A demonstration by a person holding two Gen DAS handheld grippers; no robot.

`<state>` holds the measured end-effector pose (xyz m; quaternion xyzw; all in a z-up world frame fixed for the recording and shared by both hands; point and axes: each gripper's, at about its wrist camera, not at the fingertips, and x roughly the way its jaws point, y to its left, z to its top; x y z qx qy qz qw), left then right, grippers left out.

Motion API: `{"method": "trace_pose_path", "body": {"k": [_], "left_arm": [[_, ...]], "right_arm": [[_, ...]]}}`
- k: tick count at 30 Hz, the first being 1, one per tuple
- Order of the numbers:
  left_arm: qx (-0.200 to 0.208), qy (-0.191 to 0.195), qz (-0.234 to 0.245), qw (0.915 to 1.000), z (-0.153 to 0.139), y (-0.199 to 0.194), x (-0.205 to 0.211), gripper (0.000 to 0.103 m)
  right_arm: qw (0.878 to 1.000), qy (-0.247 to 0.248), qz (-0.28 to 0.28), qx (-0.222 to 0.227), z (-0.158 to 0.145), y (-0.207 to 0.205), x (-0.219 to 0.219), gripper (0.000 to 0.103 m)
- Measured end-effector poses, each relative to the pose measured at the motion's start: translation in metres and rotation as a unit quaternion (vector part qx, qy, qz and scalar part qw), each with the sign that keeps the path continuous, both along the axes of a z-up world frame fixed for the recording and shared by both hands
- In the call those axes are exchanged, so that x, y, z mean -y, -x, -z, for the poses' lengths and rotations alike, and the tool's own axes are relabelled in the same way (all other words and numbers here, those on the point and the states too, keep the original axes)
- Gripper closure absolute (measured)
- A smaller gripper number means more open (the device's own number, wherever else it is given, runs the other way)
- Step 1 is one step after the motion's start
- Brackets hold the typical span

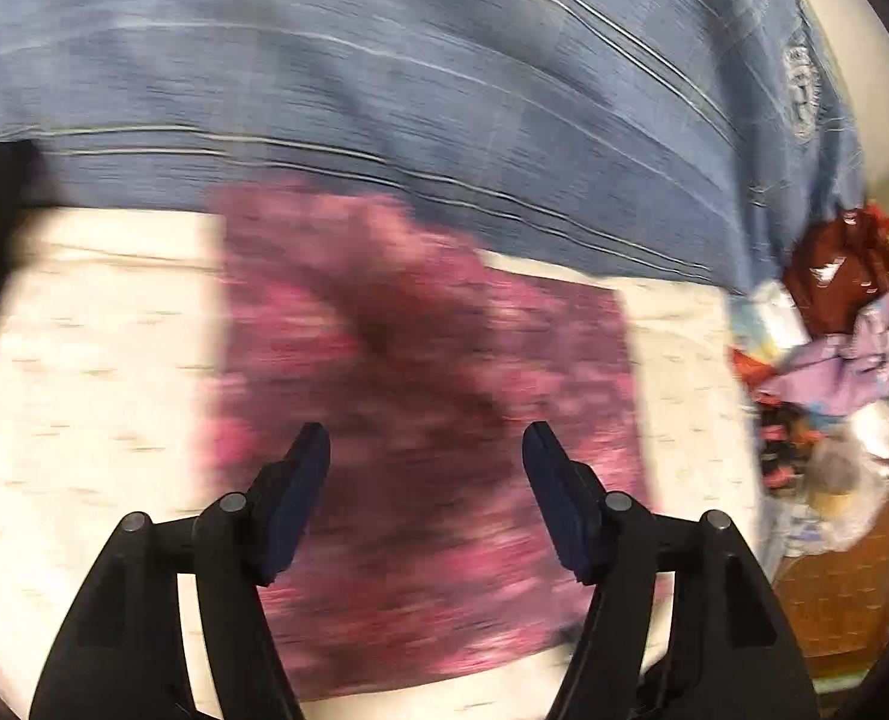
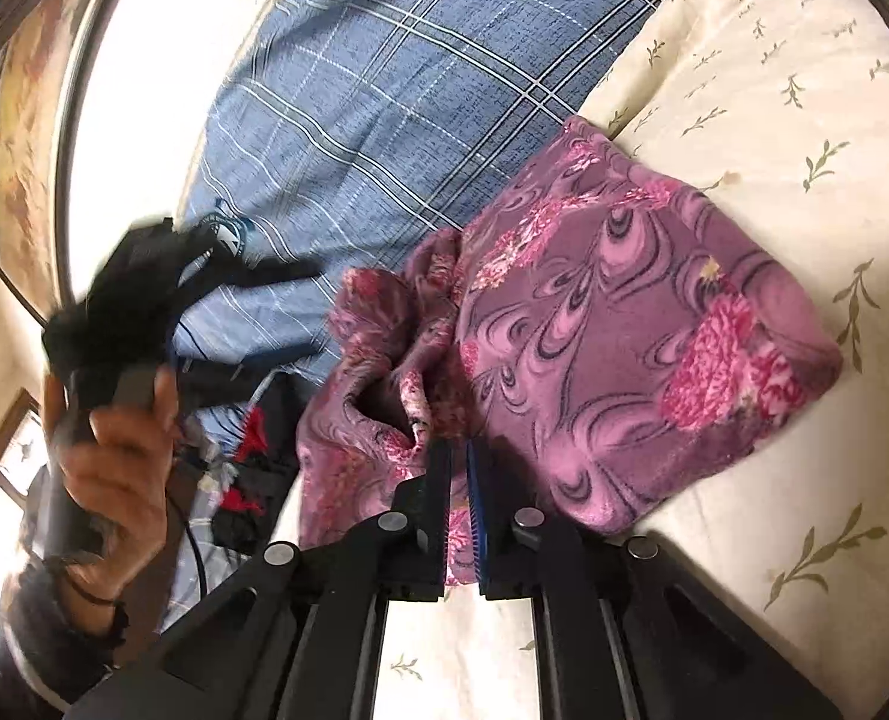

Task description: Fold small clothes

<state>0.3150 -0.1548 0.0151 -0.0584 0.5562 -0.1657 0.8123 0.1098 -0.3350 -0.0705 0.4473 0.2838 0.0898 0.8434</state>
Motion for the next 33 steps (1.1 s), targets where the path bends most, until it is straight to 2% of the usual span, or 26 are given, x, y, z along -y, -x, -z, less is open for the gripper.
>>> {"method": "trace_pose_path", "body": {"k": [3, 4, 5, 6, 7, 9, 10, 13, 17, 19, 21, 22, 23, 24, 27, 30, 31, 32, 33], "left_arm": [[-0.016, -0.015, -0.011, 0.9997, 0.018, 0.012, -0.023, 0.037], [-0.018, -0.013, -0.014, 0.9997, 0.026, 0.021, -0.029, 0.037], [-0.018, -0.008, -0.014, 0.9997, 0.031, 0.027, -0.032, 0.037], [-0.022, 0.002, -0.014, 0.9996, 0.039, 0.036, -0.038, 0.037], [-0.028, 0.008, -0.015, 0.9995, 0.043, 0.044, -0.036, 0.037], [-0.053, 0.026, -0.012, 0.9982, 0.055, 0.054, -0.045, 0.037], [-0.066, 0.028, -0.012, 0.9974, 0.062, 0.058, -0.046, 0.037], [-0.077, 0.045, -0.016, 0.9959, 0.076, 0.071, -0.052, 0.037], [-0.055, 0.018, 0.01, 0.9983, 0.076, 0.079, -0.041, 0.037], [-0.05, 0.007, 0.011, 0.9986, 0.073, 0.079, -0.038, 0.037], [-0.051, 0.01, 0.012, 0.9986, 0.074, 0.082, -0.034, 0.037], [-0.053, 0.014, 0.012, 0.9984, 0.075, 0.085, -0.035, 0.037], [-0.059, 0.024, 0.014, 0.9978, 0.074, 0.086, -0.038, 0.037], [-0.066, 0.04, 0.02, 0.9968, 0.073, 0.09, -0.041, 0.037], [-0.067, 0.033, 0.035, 0.9966, 0.074, 0.098, -0.048, 0.037], [-0.043, 0.0, 0.046, 0.998, 0.072, 0.106, -0.042, 0.037], [-0.038, -0.008, 0.045, 0.9983, 0.071, 0.107, -0.04, 0.037], [-0.028, -0.015, 0.045, 0.9985, 0.068, 0.111, -0.039, 0.037], [-0.017, -0.02, 0.046, 0.9986, 0.064, 0.114, -0.039, 0.037]], "right_arm": [[1.0, 0.007, -0.004, -0.013, -0.005, -0.001, -0.003, 0.094], [0.999, 0.018, -0.01, -0.025, -0.011, -0.004, -0.006, 0.087], [1.0, 0.021, -0.014, -0.018, -0.017, -0.011, -0.007, 0.083], [1.0, 0.024, -0.014, -0.004, -0.024, -0.012, -0.008, 0.071], [0.999, 0.033, -0.011, 0.007, -0.034, -0.013, -0.01, 0.053], [0.999, 0.045, -0.001, 0.006, -0.042, -0.02, -0.011, 0.033], [0.999, 0.052, -0.001, -0.005, -0.044, -0.026, -0.013, 0.032], [0.998, 0.038, -0.011, -0.044, -0.044, -0.041, -0.012, 0.032], [0.998, -0.023, 0.051, -0.003, -0.055, -0.021, 0.001, 0.032], [0.999, 0.002, 0.026, -0.033, -0.057, -0.039, -0.006, 0.031], [0.995, 0.046, -0.001, -0.088, -0.051, -0.059, -0.019, 0.032], [0.993, 0.048, -0.02, -0.103, -0.045, -0.067, -0.026, 0.046], [0.993, 0.041, -0.052, -0.103, -0.041, -0.075, -0.034, 0.065], [0.991, 0.049, -0.071, -0.102, -0.042, -0.079, -0.04, 0.093], [0.991, 0.083, -0.083, -0.07, -0.057, -0.07, -0.05, 0.093], [0.982, 0.116, -0.075, -0.127, -0.033, -0.069, -0.045, 0.093], [0.982, 0.113, -0.072, -0.135, -0.025, -0.068, -0.041, 0.095], [0.985, 0.095, -0.069, -0.124, -0.023, -0.065, -0.037, 0.094], [0.988, 0.079, -0.065, -0.117, -0.023, -0.061, -0.034, 0.088]]}}
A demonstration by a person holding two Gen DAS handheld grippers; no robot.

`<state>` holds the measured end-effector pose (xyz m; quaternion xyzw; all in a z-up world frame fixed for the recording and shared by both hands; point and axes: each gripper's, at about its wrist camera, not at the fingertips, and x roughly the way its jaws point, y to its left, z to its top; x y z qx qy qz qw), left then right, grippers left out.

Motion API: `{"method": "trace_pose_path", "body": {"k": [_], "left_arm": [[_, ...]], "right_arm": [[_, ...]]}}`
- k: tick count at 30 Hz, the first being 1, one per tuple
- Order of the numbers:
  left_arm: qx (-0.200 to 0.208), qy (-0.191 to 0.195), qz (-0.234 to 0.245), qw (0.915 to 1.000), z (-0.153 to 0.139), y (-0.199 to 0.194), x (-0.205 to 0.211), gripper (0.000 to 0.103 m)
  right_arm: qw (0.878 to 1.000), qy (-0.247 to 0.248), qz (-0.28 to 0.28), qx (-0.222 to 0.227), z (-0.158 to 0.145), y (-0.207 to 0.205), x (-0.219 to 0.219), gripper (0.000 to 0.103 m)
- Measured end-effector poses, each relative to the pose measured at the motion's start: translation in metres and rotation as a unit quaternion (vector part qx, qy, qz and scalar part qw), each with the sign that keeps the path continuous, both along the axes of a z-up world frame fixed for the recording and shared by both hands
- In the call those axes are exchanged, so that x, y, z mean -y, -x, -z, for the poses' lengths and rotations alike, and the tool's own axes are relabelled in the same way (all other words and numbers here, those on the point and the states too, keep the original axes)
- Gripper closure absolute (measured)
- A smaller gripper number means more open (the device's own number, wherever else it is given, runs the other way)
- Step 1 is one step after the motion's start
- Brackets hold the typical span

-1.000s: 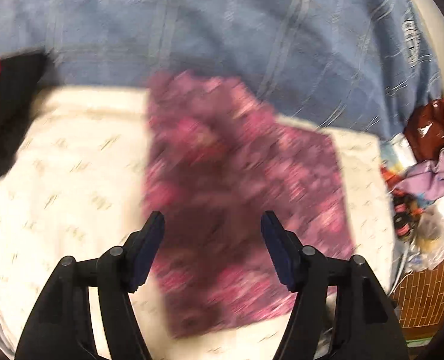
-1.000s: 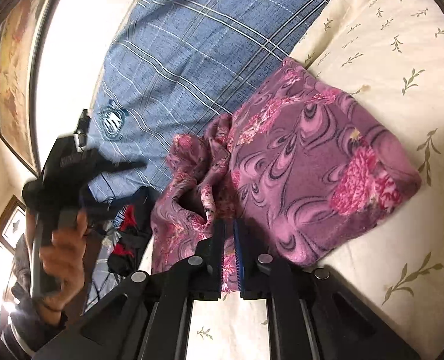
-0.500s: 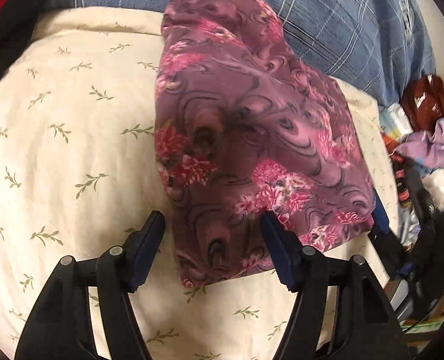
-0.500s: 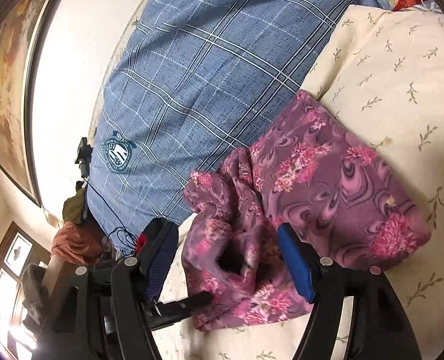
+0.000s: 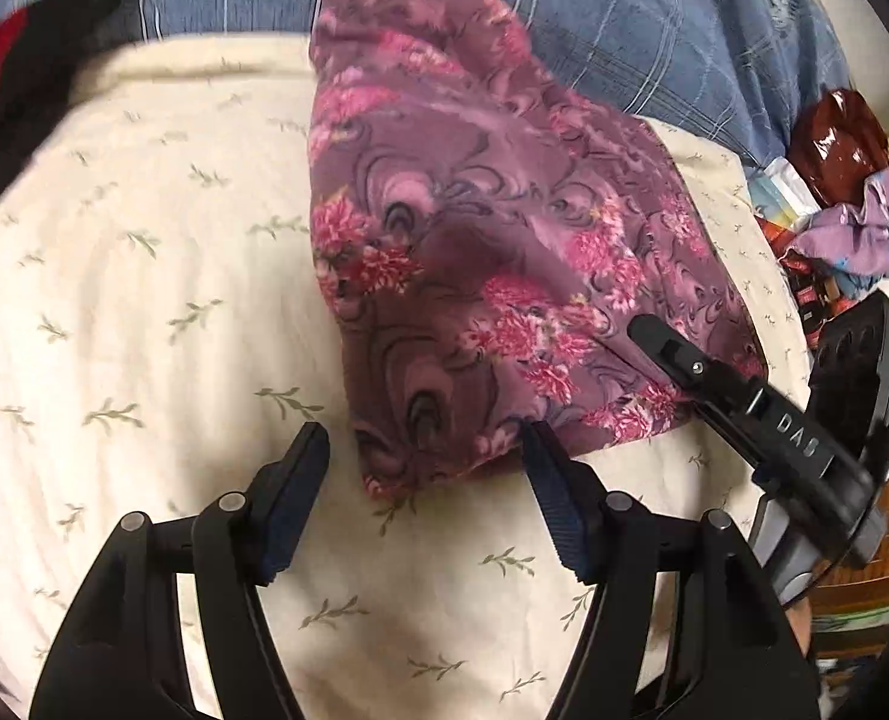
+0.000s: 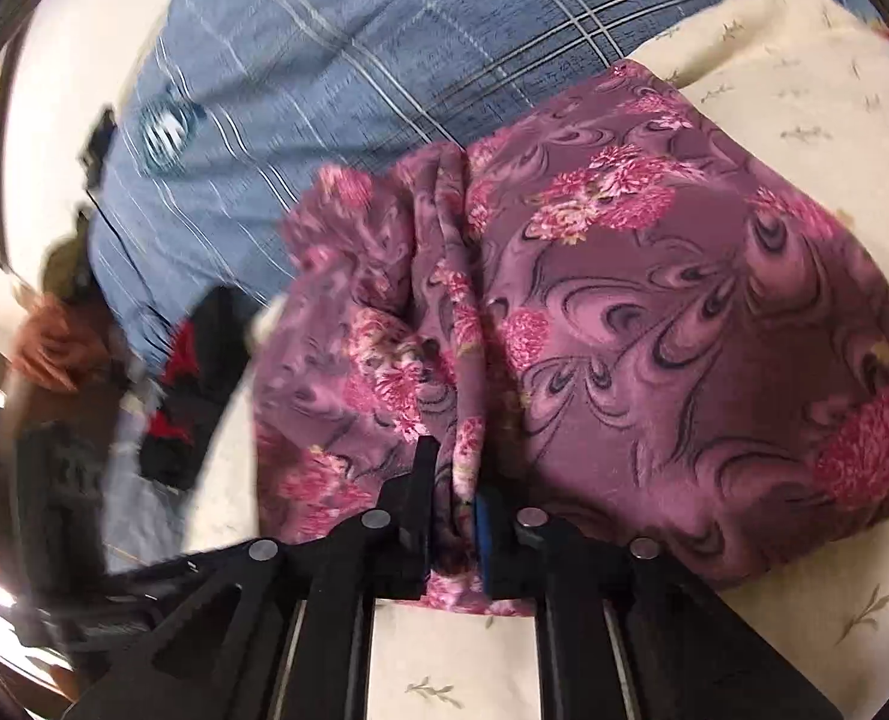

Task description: Fold small clothes

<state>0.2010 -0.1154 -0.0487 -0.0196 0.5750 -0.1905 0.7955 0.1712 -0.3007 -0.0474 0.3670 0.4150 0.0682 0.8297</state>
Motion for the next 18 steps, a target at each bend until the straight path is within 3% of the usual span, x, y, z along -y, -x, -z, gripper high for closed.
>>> {"method": "trace_pose_path", "body": {"k": [2, 5, 11, 15, 18], "left_arm": [[0.024, -0.019, 0.0, 0.9995, -0.008, 0.006, 0.001, 0.037], [0.046, -0.031, -0.001, 0.9984, -0.019, 0.011, -0.002, 0.037], [0.064, -0.047, -0.013, 0.9967, -0.031, -0.003, -0.005, 0.037], [0.042, -0.02, -0.024, 0.9986, -0.043, -0.036, 0.012, 0.036], [0.009, 0.008, -0.022, 0.9997, -0.057, -0.074, 0.038, 0.031]], "right_arm": [[1.0, -0.015, 0.002, 0.005, -0.002, 0.005, 0.002, 0.083], [1.0, 0.004, 0.001, 0.015, -0.009, 0.011, 0.002, 0.075], [0.999, 0.023, -0.007, 0.047, -0.023, 0.018, 0.001, 0.055], [0.996, 0.035, -0.035, 0.072, -0.031, 0.011, -0.007, 0.041], [0.995, 0.052, -0.047, 0.076, -0.028, 0.0, -0.017, 0.039]]}}
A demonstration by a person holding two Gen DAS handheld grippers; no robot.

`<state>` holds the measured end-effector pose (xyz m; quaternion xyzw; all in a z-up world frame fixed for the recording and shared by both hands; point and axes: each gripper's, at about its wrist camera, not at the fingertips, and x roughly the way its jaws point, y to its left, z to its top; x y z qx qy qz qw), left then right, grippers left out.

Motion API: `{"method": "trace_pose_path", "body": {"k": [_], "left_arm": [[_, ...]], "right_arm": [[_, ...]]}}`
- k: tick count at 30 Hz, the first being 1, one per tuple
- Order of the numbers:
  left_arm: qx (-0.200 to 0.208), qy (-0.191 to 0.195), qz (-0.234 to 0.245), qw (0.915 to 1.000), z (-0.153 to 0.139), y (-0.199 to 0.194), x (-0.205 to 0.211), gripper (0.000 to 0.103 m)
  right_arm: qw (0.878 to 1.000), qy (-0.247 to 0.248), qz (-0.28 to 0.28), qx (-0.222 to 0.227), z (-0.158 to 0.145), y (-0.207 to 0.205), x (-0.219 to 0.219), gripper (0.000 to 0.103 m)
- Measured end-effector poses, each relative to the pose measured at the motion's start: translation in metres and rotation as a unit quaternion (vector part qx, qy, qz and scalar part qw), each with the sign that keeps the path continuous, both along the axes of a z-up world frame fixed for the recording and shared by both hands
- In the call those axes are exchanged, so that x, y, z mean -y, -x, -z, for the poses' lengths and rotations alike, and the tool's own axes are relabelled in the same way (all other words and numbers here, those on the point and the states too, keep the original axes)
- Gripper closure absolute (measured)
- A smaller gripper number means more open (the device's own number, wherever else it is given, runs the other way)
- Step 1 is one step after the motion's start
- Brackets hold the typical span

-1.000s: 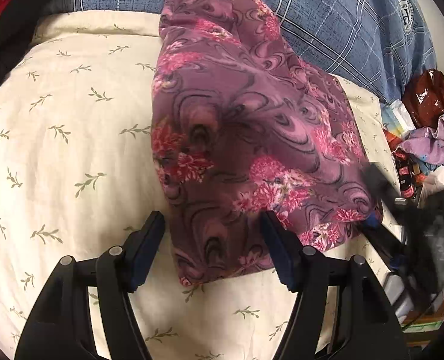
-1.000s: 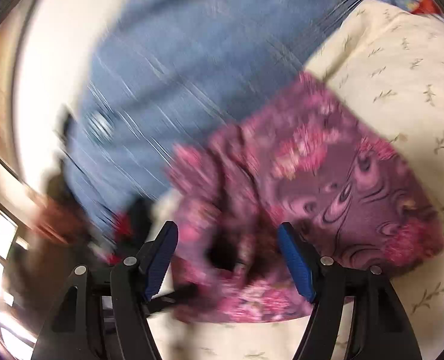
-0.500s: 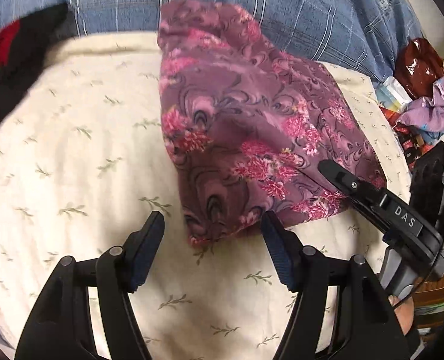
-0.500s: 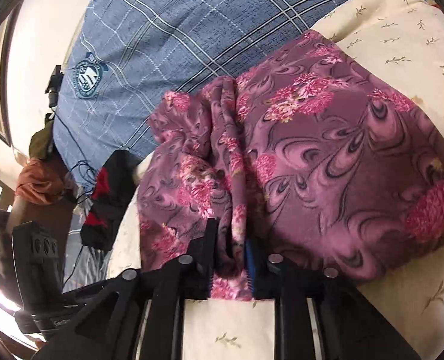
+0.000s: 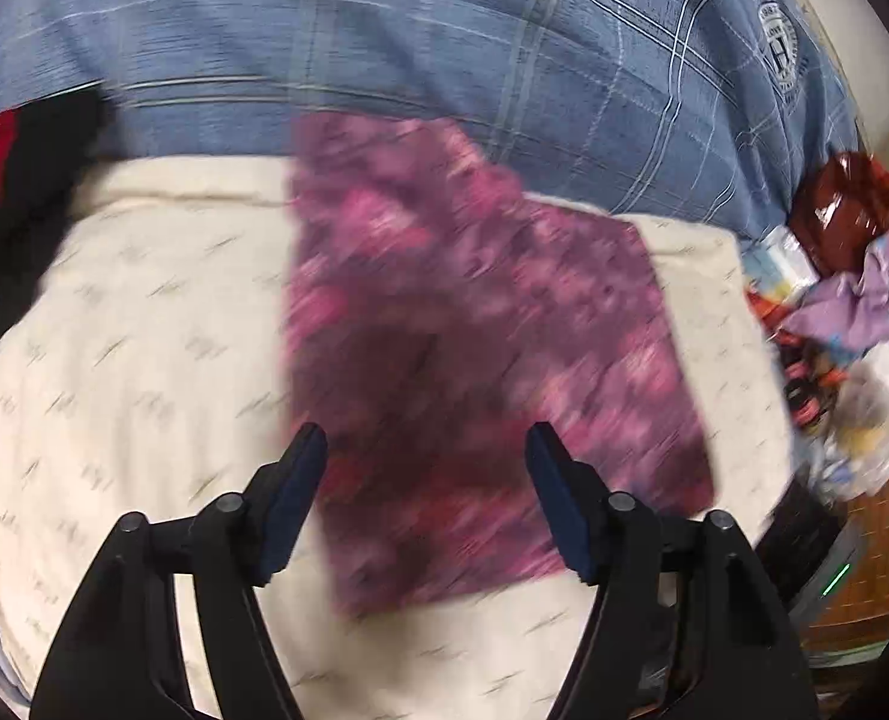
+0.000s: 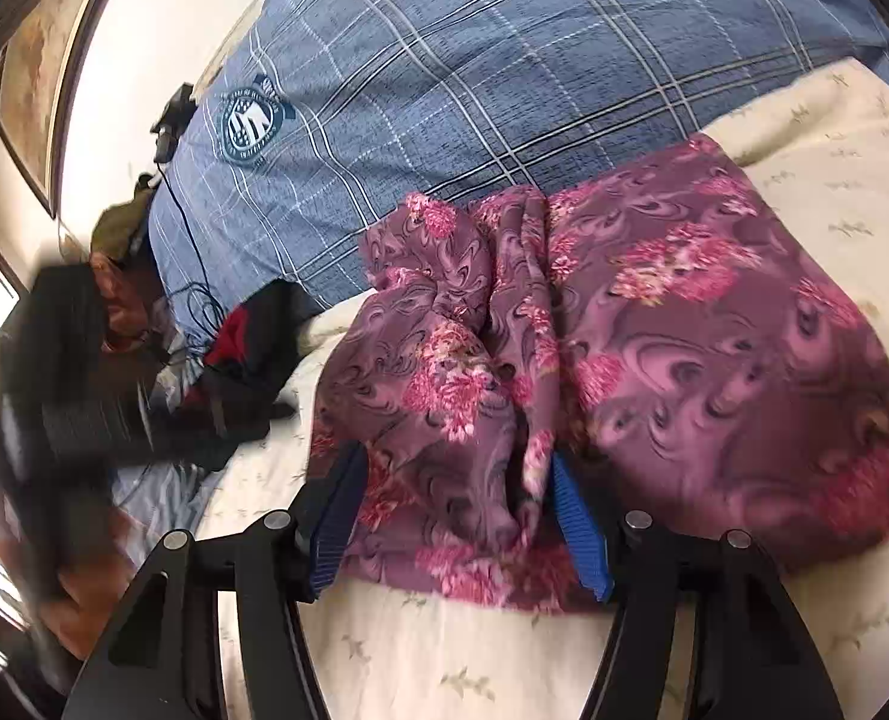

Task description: Fold small clothes

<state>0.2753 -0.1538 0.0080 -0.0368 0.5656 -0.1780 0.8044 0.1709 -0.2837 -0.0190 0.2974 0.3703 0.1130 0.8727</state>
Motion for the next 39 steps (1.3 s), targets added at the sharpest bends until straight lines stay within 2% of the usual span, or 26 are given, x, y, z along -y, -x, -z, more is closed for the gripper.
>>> {"method": "trace_pose_path", "body": {"k": [2, 4, 6, 8, 11, 14, 15, 17, 18, 19, 20, 21, 26, 29, 30, 32, 33, 34, 36, 37, 39], "left_arm": [[-0.025, -0.01, 0.013, 0.9996, 0.002, -0.028, 0.031, 0.029], [-0.038, -0.041, 0.011, 0.9984, 0.01, -0.047, 0.055, 0.029], [-0.057, -0.075, 0.013, 0.9955, 0.023, -0.066, 0.079, 0.029], [-0.073, -0.102, 0.015, 0.9921, 0.037, -0.078, 0.096, 0.029], [-0.08, -0.149, 0.014, 0.9855, 0.055, -0.091, 0.109, 0.029], [-0.092, -0.163, 0.011, 0.9823, 0.068, -0.099, 0.111, 0.029], [-0.093, -0.159, 0.011, 0.9829, 0.069, -0.099, 0.109, 0.029], [-0.087, -0.148, 0.015, 0.985, 0.068, -0.097, 0.108, 0.04], [-0.08, -0.143, 0.019, 0.9863, 0.068, -0.094, 0.105, 0.061], [-0.077, -0.136, 0.022, 0.9875, 0.067, -0.094, 0.102, 0.082], [-0.081, -0.114, 0.025, 0.9899, 0.066, -0.092, 0.098, 0.093], [-0.088, -0.092, 0.022, 0.9916, 0.063, -0.09, 0.092, 0.096], [-0.056, -0.05, 0.029, 0.9968, 0.037, -0.07, 0.091, 0.097], [-0.046, -0.018, 0.063, 0.9968, 0.022, -0.053, 0.116, 0.097], [-0.049, 0.001, 0.08, 0.9956, 0.02, -0.048, 0.128, 0.102], [-0.056, 0.027, 0.11, 0.992, 0.022, -0.037, 0.156, 0.102], [-0.055, 0.028, 0.122, 0.9906, 0.026, -0.038, 0.173, 0.102], [-0.061, 0.012, 0.131, 0.9895, 0.041, -0.037, 0.188, 0.102], [-0.101, 0.0, 0.119, 0.9877, 0.067, -0.04, 0.198, 0.102], [-0.118, 0.005, 0.111, 0.9868, 0.074, -0.042, 0.197, 0.102], [-0.105, 0.043, 0.099, 0.9886, 0.061, -0.034, 0.173, 0.102]], "right_arm": [[1.0, -0.005, 0.006, 0.009, 0.006, -0.004, -0.003, 0.039], [1.0, 0.002, 0.018, 0.007, 0.019, -0.006, -0.006, 0.042], [0.999, 0.015, 0.019, 0.026, 0.019, -0.001, -0.01, 0.041], [1.0, 0.007, 0.013, 0.027, 0.02, -0.002, -0.01, 0.04], [0.999, -0.012, 0.013, 0.037, 0.021, -0.001, -0.007, 0.04], [0.999, -0.015, 0.012, 0.037, 0.021, -0.001, -0.007, 0.039], [0.999, -0.015, 0.011, 0.036, 0.022, -0.001, -0.006, 0.039], [0.999, -0.012, 0.012, 0.031, 0.02, -0.003, -0.008, 0.04], [0.999, -0.011, 0.014, 0.032, 0.018, -0.003, -0.008, 0.049], [0.999, -0.016, 0.014, 0.033, 0.017, -0.004, -0.007, 0.084], [0.999, -0.027, 0.01, 0.029, 0.018, -0.005, -0.005, 0.095], [0.999, -0.036, 0.013, 0.03, 0.018, -0.005, -0.004, 0.094], [0.993, -0.095, 0.033, 0.066, 0.004, 0.006, 0.017, 0.094], [0.988, -0.11, 0.048, 0.092, -0.011, 0.022, 0.035, 0.094], [0.987, -0.112, 0.058, 0.102, -0.016, 0.032, 0.042, 0.094], [0.984, -0.115, 0.076, 0.112, -0.019, 0.048, 0.056, 0.094], [0.983, -0.113, 0.09, 0.11, -0.017, 0.056, 0.063, 0.094], [0.984, -0.109, 0.098, 0.104, -0.013, 0.061, 0.067, 0.094], [0.986, -0.103, 0.112, 0.066, 0.007, 0.063, 0.077, 0.094], [0.987, -0.1, 0.117, 0.037, 0.022, 0.063, 0.081, 0.094], [0.988, -0.108, 0.11, 0.002, 0.038, 0.065, 0.085, 0.093]]}}
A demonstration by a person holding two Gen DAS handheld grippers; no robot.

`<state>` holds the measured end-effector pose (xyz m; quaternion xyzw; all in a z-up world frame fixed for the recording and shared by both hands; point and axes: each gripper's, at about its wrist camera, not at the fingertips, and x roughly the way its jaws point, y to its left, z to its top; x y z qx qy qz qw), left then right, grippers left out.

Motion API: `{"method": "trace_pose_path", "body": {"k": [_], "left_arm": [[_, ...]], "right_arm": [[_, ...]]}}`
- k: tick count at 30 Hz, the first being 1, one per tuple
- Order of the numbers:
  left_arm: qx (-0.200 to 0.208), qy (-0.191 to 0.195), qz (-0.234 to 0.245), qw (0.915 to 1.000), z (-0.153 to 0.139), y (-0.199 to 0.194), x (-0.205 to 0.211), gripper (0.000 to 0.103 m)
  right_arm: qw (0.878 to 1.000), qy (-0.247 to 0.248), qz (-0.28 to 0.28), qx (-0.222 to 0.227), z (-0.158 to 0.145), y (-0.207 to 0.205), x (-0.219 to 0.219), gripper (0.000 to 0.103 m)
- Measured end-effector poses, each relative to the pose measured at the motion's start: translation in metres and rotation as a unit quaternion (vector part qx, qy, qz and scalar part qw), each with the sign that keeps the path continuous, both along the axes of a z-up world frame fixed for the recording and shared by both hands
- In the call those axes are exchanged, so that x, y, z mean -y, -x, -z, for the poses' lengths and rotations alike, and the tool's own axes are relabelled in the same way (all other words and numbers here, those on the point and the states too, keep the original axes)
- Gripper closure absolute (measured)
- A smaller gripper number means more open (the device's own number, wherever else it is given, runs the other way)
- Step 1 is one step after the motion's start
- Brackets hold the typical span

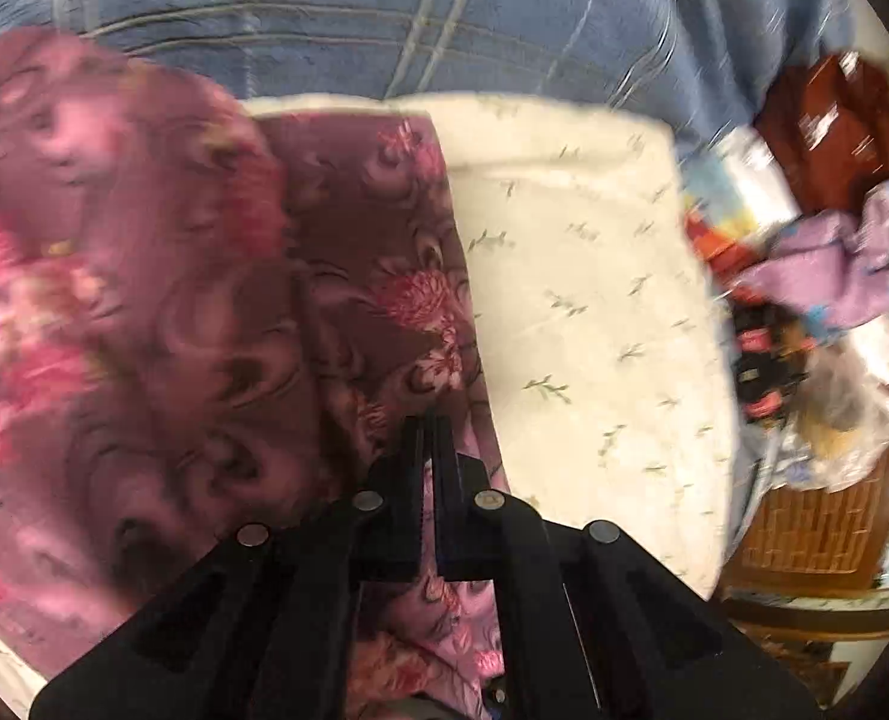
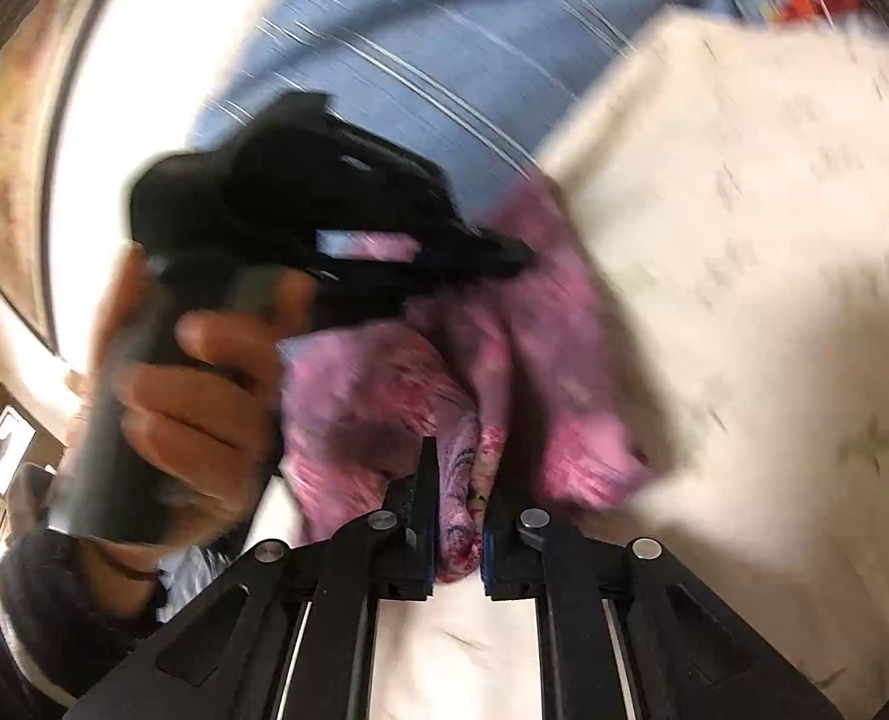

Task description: Fold small clothes

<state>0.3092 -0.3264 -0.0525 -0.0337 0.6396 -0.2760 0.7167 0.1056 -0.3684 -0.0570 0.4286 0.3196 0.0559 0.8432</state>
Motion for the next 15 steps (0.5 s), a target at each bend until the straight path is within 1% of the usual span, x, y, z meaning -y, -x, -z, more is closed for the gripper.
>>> {"method": "trace_pose_path", "body": {"k": [1, 2, 3, 4, 5, 6, 7, 8, 9, 10, 12, 13, 15], "left_arm": [[0.014, 0.018, -0.01, 0.9997, -0.013, 0.001, -0.016, 0.1], [0.027, 0.03, -0.017, 0.999, -0.023, 0.002, -0.029, 0.097], [0.053, 0.053, -0.032, 0.9967, -0.042, 0.003, -0.058, 0.086], [0.07, 0.058, -0.045, 0.9949, -0.051, 0.003, -0.077, 0.061], [0.097, 0.051, -0.072, 0.9913, -0.062, 0.003, -0.105, 0.048], [0.116, 0.041, -0.091, 0.9882, -0.067, -0.002, -0.123, 0.035], [0.142, 0.02, -0.117, 0.9828, -0.07, -0.004, -0.147, 0.034], [0.142, 0.006, -0.13, 0.9813, -0.067, -0.008, -0.167, 0.035], [0.132, 0.007, -0.136, 0.9818, -0.063, -0.013, -0.179, 0.035], [0.108, 0.013, -0.15, 0.9828, -0.053, -0.017, -0.194, 0.035], [0.069, 0.023, -0.175, 0.982, -0.033, -0.024, -0.216, 0.035], [0.057, 0.03, -0.179, 0.9817, -0.026, -0.026, -0.221, 0.035], [0.039, 0.049, -0.183, 0.9811, -0.014, -0.029, -0.234, 0.035]], "right_arm": [[1.0, -0.01, -0.003, 0.001, 0.002, 0.003, 0.003, 0.09], [1.0, -0.007, 0.0, 0.005, -0.004, 0.009, 0.008, 0.086], [1.0, 0.007, 0.008, 0.008, -0.011, 0.014, 0.012, 0.079], [0.999, 0.024, 0.022, 0.021, -0.023, 0.019, 0.022, 0.075], [0.999, 0.031, 0.032, 0.031, -0.031, 0.022, 0.03, 0.072], [0.998, 0.037, 0.04, 0.04, -0.039, 0.02, 0.038, 0.066], [0.997, 0.04, 0.037, 0.048, -0.049, 0.012, 0.048, 0.058], [0.998, 0.041, 0.028, 0.045, -0.053, -0.001, 0.053, 0.054], [0.998, 0.041, 0.014, 0.039, -0.055, -0.018, 0.057, 0.048], [0.999, 0.035, -0.007, 0.025, -0.056, -0.045, 0.06, 0.048], [0.999, 0.018, -0.038, 0.005, -0.049, -0.085, 0.058, 0.045], [0.999, 0.007, -0.047, -0.01, -0.043, -0.105, 0.056, 0.044], [0.998, -0.013, -0.064, -0.019, -0.034, -0.137, 0.049, 0.044]]}}
